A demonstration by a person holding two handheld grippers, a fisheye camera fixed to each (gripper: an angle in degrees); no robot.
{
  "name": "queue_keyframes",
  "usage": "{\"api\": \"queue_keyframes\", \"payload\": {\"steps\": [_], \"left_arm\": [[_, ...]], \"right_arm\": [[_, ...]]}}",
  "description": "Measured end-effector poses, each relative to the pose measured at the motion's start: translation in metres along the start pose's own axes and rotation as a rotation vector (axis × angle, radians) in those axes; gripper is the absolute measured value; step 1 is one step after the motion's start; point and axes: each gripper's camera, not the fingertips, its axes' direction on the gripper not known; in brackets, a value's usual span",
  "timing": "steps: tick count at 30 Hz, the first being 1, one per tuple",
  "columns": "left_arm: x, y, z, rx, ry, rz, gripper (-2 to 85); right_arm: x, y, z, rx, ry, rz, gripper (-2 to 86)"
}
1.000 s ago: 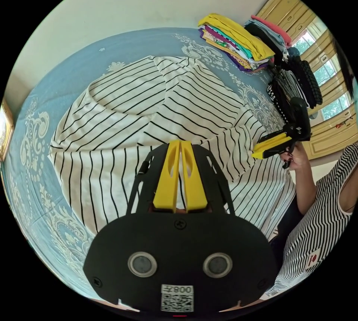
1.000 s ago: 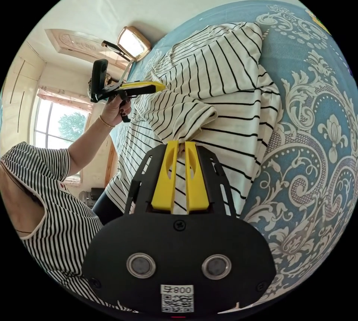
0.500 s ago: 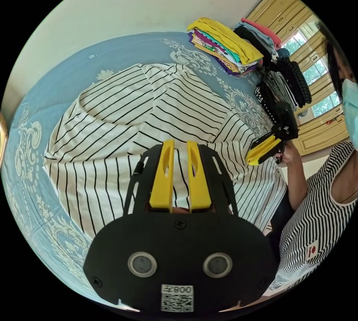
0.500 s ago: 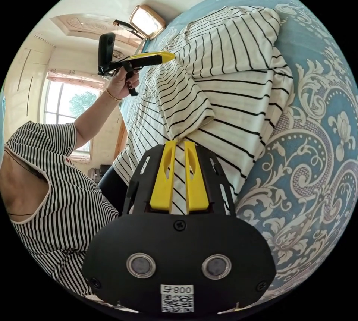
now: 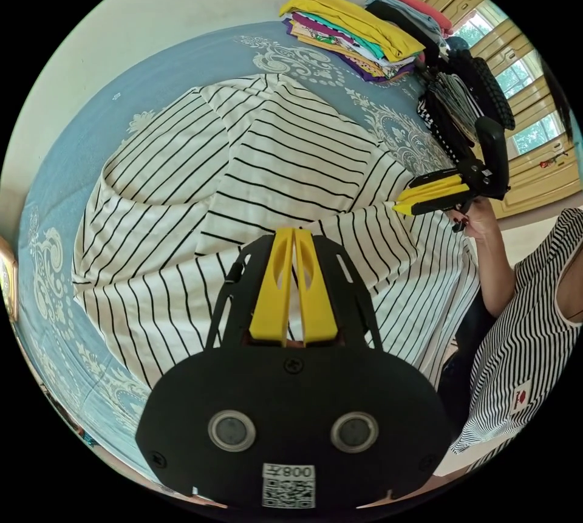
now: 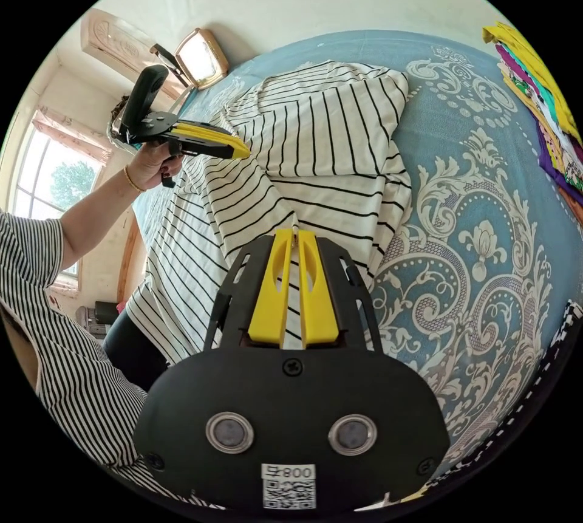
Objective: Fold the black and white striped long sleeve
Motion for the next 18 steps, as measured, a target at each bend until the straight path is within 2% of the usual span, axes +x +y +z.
{"api": "queue_keyframes", "payload": {"steps": [6,11,18], "left_arm": [[0.002,-0.009,-0.016,0.079,0.049,0.020,2.3],[0.004,-0.020,0.004,-0.032,0.052,0.082,5.9],[0.002,-0.018,0.000,-0.039,0.023,0.083,1.5]], "right_arm": [[-0.025,0.007,-0.025,0.095,-0.023,-0.026,0.7],[-0.040,0.009,-0.027,0.097,-0.031,-0.025,0.4],[-0.055,0.011,-0.029,0.117,-0.053,-0.017,0.4]]}}
